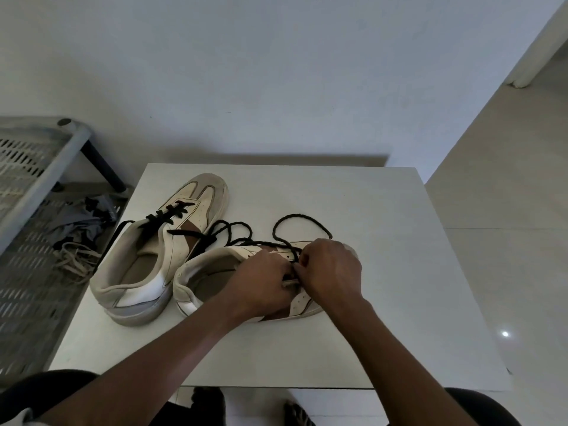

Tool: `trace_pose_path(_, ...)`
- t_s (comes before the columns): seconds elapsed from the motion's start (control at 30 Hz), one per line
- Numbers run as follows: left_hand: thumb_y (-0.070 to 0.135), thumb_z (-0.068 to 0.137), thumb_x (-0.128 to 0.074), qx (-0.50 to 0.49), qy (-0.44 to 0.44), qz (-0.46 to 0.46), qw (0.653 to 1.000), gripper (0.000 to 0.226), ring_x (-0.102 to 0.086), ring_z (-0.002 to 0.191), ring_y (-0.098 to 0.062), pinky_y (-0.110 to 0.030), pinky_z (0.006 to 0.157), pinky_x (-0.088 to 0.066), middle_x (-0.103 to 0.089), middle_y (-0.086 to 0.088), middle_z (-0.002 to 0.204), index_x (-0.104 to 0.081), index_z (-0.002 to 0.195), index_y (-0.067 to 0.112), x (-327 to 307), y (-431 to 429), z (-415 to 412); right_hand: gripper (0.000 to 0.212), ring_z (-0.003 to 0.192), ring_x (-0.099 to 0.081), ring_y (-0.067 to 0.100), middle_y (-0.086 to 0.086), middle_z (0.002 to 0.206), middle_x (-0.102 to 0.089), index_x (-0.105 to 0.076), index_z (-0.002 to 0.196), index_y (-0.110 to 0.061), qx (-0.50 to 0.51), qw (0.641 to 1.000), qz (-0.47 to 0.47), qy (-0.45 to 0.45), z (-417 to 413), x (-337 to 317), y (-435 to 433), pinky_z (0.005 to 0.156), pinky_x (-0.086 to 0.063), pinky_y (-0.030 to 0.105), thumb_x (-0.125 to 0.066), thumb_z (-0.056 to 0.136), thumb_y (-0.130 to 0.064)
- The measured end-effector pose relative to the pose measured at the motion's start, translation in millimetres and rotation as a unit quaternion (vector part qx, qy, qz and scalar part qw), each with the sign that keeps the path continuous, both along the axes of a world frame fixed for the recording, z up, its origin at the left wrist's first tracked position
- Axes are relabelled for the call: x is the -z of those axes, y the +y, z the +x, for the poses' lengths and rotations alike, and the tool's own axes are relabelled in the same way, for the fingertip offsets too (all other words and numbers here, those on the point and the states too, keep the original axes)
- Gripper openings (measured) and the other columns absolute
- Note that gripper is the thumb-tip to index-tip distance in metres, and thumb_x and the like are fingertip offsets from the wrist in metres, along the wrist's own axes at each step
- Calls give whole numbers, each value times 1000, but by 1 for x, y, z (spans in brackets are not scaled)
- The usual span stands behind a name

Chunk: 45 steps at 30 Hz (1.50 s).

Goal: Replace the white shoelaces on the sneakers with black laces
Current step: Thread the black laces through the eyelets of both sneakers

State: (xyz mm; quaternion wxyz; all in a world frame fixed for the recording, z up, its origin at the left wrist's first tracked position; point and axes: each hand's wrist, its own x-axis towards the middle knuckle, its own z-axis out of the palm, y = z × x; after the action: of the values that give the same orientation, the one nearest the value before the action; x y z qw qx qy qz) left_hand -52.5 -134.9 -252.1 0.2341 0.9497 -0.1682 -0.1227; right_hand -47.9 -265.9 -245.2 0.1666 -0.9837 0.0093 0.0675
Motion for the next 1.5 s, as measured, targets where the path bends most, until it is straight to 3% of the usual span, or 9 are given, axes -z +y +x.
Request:
trace_pose_path(0.1,32,83,-63,8,-13,16,1000,20,-56,69,-14,-27,60,-43,-65,0,75,-72,81,14,-3,1,1,17,70,-60,10,-5,74,-65,-68,72,-15,31,976,218,-7,5,-8,-8,63,-44,25,-68,84,-27)
trace_pose_path(0.27,35,84,-64,5,-32,17,999,17,-62,77,-14,-25,67,-48,-68,5,80,-76,91,24,-2,1,0,22,64,-56,2,-10,75,-63,-62,81,-19,-25,829,540,-142,4,-51,-5,62,-43,16,-63,87,2)
trace_pose_path(0.37,37,87,-60,14,-18,28,999,19,-60,80,-13,-21,65,-44,-64,7,80,-73,94,25,-3,1,0,19,66,-60,7,-10,86,-68,-65,96,-23,-12,877,473,-82,10,-45,-10,65,-46,22,-67,87,-7)
trace_pose_path(0.5,38,86,-58,15,-39,51,998,18,-49,70,-11,-22,59,-31,-53,7,66,-68,81,23,-5,0,1,47,98,-60,13,-6,104,-61,-52,125,-21,27,974,212,71,14,-14,-35,80,-47,29,-73,84,-33)
trace_pose_path(0.6,37,82,-60,-1,-35,54,998,21,-52,63,-16,-23,53,-30,-56,1,62,-63,71,19,-4,-1,0,16,81,-62,6,-12,80,-65,-69,85,-23,14,982,186,25,12,-18,-42,62,-44,22,-72,83,-39)
trace_pose_path(0.67,35,83,-59,3,-17,55,998,23,-50,60,-17,-23,51,-29,-50,2,57,-55,65,22,-4,-1,1,23,68,-61,7,-9,69,-65,-70,72,-23,-15,985,165,40,9,-21,-35,57,-44,23,-73,80,-44)
trace_pose_path(1.07,36,86,-53,26,-29,74,996,22,-62,74,-21,-27,59,-41,-64,0,73,-58,71,21,1,1,1,17,69,-50,15,-5,74,-58,-70,84,-20,32,999,-3,-8,1,2,-1,57,-37,22,-63,82,-36)
trace_pose_path(1.27,36,89,-54,36,-45,57,997,23,-62,83,-20,-30,68,-48,-69,-1,86,-71,91,21,0,5,6,15,71,-61,14,-7,75,-66,-70,77,-20,-10,987,160,-26,5,-4,-10,65,-47,29,-69,85,-32)
trace_pose_path(1.5,34,89,-60,72,-58,23,995,21,-56,77,-11,-22,65,-35,-72,1,88,-74,98,20,2,0,0,9,65,-55,13,2,72,-66,-68,77,-15,-14,833,535,-142,1,-52,3,65,-46,25,-70,85,-13)
